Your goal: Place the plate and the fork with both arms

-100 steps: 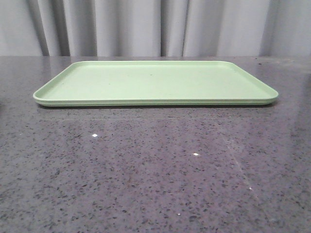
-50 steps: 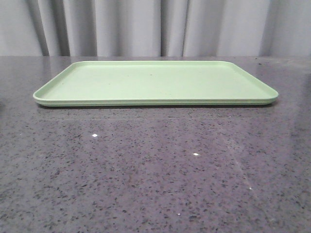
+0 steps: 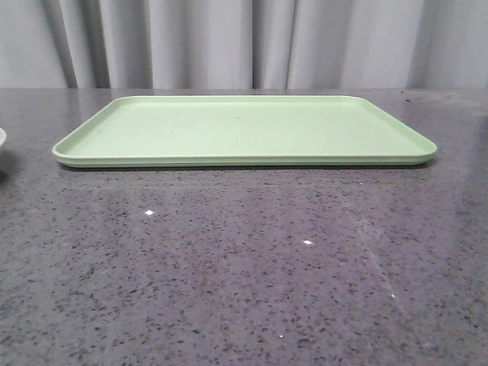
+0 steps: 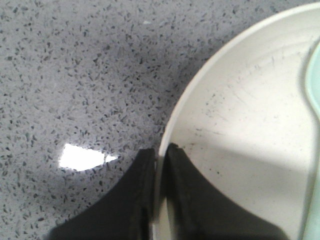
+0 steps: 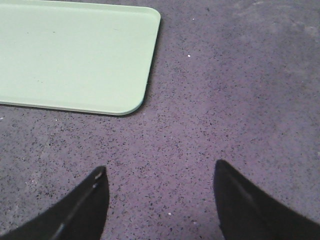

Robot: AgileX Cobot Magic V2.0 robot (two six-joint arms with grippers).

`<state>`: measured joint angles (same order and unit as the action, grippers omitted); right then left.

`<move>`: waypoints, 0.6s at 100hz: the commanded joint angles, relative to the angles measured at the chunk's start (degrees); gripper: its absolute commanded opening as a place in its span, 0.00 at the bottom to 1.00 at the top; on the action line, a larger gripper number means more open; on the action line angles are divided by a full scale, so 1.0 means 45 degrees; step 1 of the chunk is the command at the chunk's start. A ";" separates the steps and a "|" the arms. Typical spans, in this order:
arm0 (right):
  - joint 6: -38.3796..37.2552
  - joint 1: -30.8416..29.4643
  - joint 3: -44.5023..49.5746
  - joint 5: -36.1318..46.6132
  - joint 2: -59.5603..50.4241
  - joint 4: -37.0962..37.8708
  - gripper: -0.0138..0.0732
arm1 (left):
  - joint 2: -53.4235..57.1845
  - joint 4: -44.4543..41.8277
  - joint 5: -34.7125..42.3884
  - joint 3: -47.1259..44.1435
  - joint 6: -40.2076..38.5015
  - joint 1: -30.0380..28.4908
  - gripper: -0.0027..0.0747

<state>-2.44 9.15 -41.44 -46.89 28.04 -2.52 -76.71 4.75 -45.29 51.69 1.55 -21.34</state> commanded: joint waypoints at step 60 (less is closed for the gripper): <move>0.0066 -0.0049 -0.0427 0.1171 0.0167 -0.0006 0.69 | 0.1014 0.5177 0.0050 0.0296 0.3165 -0.2324 0.01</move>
<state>-2.44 9.15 -41.44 -46.77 28.04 -2.52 -74.35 23.83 -46.40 51.69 14.60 -30.41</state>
